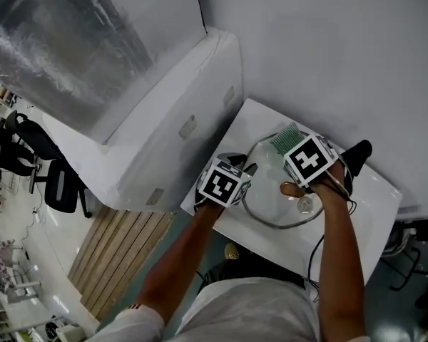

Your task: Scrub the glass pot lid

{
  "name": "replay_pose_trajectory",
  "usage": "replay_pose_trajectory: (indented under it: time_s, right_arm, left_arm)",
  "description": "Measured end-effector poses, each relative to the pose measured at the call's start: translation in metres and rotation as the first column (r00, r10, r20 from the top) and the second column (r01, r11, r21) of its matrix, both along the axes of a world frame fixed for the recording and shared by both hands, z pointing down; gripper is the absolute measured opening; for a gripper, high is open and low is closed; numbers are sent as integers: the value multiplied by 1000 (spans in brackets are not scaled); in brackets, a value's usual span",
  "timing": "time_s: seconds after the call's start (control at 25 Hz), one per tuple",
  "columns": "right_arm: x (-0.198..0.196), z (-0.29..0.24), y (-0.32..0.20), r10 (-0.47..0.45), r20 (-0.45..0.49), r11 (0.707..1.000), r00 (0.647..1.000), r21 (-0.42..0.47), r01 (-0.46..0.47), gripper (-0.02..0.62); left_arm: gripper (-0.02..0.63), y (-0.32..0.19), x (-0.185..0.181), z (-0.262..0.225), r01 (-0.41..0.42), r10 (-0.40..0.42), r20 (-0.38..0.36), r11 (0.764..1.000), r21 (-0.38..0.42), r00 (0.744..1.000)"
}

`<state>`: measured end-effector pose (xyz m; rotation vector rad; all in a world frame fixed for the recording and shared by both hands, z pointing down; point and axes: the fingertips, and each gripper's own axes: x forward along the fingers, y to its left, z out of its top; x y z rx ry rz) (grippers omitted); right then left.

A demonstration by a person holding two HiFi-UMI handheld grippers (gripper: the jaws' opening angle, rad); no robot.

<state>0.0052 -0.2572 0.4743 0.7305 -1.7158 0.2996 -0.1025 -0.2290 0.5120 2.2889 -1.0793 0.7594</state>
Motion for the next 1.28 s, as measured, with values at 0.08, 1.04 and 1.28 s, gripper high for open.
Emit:
replay_pose_trajectory:
  time_s: [0.08,1.04,1.28]
  right_arm:
    - [10,1,-2,57,-9,998,998,17,-57,348]
    - [-34,3,82,-398,-338,915,853,-72,398,348]
    - [-34,23,83,-431,-396,900,811,-120,420,348]
  left_arm:
    - [155,0,-1,0,0,0,0,1000,0,1000]
    - [138,-2,-4,-1,17,-22,-105,999,-49,994]
    - [131,-2,-5,0,22,-28,-111,998,-56,993]
